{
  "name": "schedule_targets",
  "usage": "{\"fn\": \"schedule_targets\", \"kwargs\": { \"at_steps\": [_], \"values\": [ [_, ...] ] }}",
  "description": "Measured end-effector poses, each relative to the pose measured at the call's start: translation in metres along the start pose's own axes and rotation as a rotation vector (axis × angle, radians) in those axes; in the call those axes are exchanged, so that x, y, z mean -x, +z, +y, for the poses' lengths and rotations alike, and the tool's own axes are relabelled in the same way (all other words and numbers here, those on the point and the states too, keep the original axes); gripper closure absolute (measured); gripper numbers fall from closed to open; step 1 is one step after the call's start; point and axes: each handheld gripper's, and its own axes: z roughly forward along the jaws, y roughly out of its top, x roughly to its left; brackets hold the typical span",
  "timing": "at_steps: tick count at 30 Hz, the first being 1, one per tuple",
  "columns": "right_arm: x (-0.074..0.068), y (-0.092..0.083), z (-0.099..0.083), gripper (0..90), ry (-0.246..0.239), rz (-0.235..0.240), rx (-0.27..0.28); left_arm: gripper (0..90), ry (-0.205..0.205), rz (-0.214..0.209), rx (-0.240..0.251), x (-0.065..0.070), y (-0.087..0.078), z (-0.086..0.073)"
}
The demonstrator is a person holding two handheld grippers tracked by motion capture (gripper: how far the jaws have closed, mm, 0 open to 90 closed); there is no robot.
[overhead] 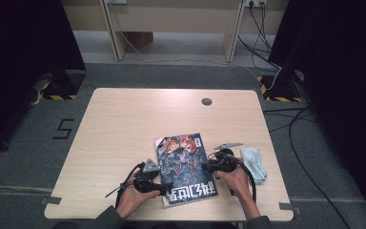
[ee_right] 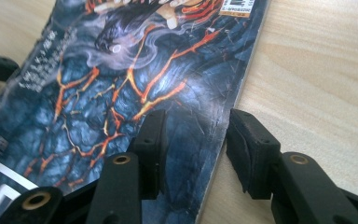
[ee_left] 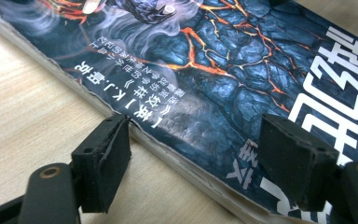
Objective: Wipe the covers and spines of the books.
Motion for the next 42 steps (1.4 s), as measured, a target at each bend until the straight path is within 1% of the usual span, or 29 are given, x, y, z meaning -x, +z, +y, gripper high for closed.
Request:
{"fn": "schedule_targets", "kwargs": {
  "at_steps": [1,2,5,7,8,9,10,11,12,13,14,15,16,17,19,21,22,24,26,29,32,35,36,37,38,39,40,41,42],
  "values": [
    [0.001,0.0,0.0,58.4,0.017,0.008,0.007,25.0,-0.004,-0.003,0.004,0.0,0.0,0.0],
    [0.002,0.0,-0.001,58.7,0.051,0.016,0.015,25.6,-0.002,-0.002,0.007,0.0,0.0,0.0],
    [0.0,-0.002,-0.001,62.1,0.054,-0.002,0.028,25.5,0.008,0.001,0.003,0.0,0.0,0.0],
    [0.0,-0.002,-0.001,63.6,0.064,0.0,0.038,25.5,0.007,0.002,0.003,0.0,0.0,-0.001],
    [0.001,-0.005,0.0,64.7,0.074,0.012,0.063,25.4,0.008,0.007,0.005,0.001,0.0,-0.001],
    [0.001,-0.005,0.0,64.7,0.074,0.012,0.063,25.4,0.011,0.011,0.005,0.002,0.0,-0.001],
    [0.0,-0.009,0.0,65.0,0.078,0.023,0.083,25.3,0.01,0.013,0.005,0.002,0.0,-0.001],
    [0.0,-0.009,0.0,65.0,0.078,0.023,0.083,25.3,0.01,0.013,0.005,0.002,0.0,-0.001],
    [-0.001,-0.012,0.002,65.8,0.09,0.04,0.114,25.2,0.01,0.022,0.005,0.003,0.0,-0.002],
    [-0.001,-0.012,0.002,65.8,0.09,0.04,0.114,25.2,0.01,0.022,0.005,0.003,0.0,-0.002],
    [-0.001,-0.015,0.002,66.1,0.092,0.058,0.136,25.1,0.011,0.028,0.006,0.003,0.0,-0.002],
    [-0.001,-0.015,0.002,66.1,0.092,0.058,0.136,25.1,0.011,0.028,0.006,0.003,0.0,-0.002],
    [-0.001,-0.017,0.001,67.7,0.116,0.074,0.147,25.0,0.013,0.029,0.009,0.003,0.0,-0.003],
    [-0.001,-0.017,0.001,67.7,0.116,0.074,0.147,25.0,0.013,0.029,0.009,0.003,0.0,-0.003],
    [-0.001,-0.017,0.001,67.7,0.137,0.086,0.16,25.0,0.011,0.043,0.017,0.005,0.0,-0.004],
    [-0.002,-0.02,0.0,67.7,0.15,0.109,0.168,25.1,0.01,0.049,0.023,0.005,0.0,-0.005],
    [-0.003,-0.021,0.001,69.2,0.16,0.134,0.176,25.1,0.009,0.051,0.024,0.005,0.0,-0.005],
    [-0.004,-0.022,0.001,69.6,0.16,0.134,0.172,25.2,0.006,0.052,0.034,0.006,0.0,-0.006],
    [-0.006,-0.024,0.0,70.3,0.148,0.148,0.14,25.3,0.005,0.052,0.033,0.005,0.0,-0.006],
    [-0.007,-0.025,0.001,70.6,0.152,0.15,0.14,25.3,0.003,0.053,0.035,0.006,0.0,-0.007],
    [-0.007,-0.023,0.0,69.1,0.141,0.122,0.118,25.2,0.002,0.054,0.034,0.006,0.0,-0.006],
    [-0.008,-0.022,0.0,68.0,0.143,0.123,0.12,25.2,0.001,0.055,0.037,0.006,0.0,-0.007],
    [-0.01,-0.021,-0.001,69.6,0.134,0.147,0.096,25.2,-0.001,0.056,0.037,0.006,0.0,-0.007],
    [-0.01,-0.021,-0.001,69.6,0.134,0.147,0.096,25.2,-0.001,0.056,0.037,0.006,0.0,-0.007],
    [-0.017,-0.016,-0.002,70.5,0.113,0.175,0.078,25.2,-0.001,0.056,0.036,0.006,-0.001,-0.007],
    [-0.017,-0.016,-0.002,70.5,0.113,0.175,0.078,25.2,-0.001,0.056,0.036,0.006,-0.001,-0.007],
    [-0.02,-0.017,-0.001,70.4,0.096,0.153,0.08,25.2,0.0,0.058,0.036,0.006,-0.001,-0.007],
    [-0.022,-0.018,0.001,70.4,0.077,0.152,0.079,25.2,-0.001,0.058,0.035,0.005,-0.001,-0.007],
    [-0.023,-0.021,0.003,70.4,0.033,0.14,0.064,25.3,0.004,0.054,0.033,0.005,-0.001,-0.007]
  ]
}}
